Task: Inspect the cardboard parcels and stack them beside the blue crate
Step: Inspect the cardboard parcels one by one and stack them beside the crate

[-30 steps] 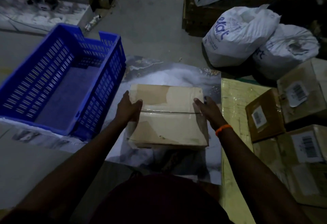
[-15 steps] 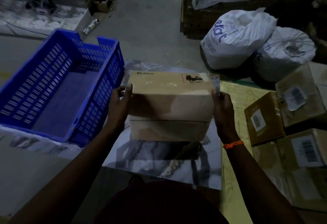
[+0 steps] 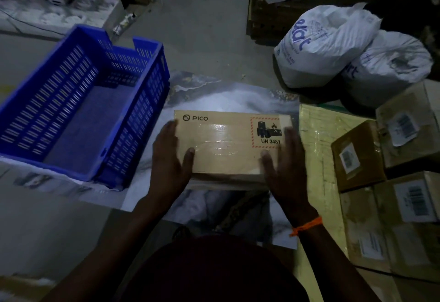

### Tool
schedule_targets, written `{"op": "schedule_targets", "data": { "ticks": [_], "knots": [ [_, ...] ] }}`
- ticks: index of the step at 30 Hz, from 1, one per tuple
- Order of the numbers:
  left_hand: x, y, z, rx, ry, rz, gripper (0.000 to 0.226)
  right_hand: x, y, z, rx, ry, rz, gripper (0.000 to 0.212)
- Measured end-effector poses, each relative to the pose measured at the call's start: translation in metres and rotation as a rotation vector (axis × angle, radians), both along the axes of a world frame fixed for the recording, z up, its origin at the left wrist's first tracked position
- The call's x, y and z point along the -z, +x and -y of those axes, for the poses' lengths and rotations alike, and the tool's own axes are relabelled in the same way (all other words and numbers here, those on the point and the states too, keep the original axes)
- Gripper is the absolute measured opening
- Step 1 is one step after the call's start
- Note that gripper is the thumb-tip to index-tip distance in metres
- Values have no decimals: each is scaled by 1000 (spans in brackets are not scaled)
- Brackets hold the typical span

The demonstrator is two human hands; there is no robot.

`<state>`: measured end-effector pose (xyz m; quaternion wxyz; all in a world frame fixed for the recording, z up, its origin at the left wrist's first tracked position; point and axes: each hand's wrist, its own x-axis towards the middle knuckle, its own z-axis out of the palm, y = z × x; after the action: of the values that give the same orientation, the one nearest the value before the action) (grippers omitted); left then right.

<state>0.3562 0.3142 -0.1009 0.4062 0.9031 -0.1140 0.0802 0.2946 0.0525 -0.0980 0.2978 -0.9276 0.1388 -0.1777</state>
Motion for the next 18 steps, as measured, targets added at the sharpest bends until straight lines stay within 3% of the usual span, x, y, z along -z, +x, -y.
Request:
{"op": "schedule_targets", "data": {
  "ticks": [2,5,11,18],
  "knots": [
    [-4,10,18,167,282,77,57,-2,17,-18,-176,-224,-51,72],
    [-7,20,42,313,523,-27,65,2,37,-37,-305,-355,-189,75],
    [4,20,43,329,624,10,64,14,39,-37,-303,-452,-257,75],
    [2,19,42,350,649,-11,66,7,36,-36,-329,-407,-310,78]
  ]
}}
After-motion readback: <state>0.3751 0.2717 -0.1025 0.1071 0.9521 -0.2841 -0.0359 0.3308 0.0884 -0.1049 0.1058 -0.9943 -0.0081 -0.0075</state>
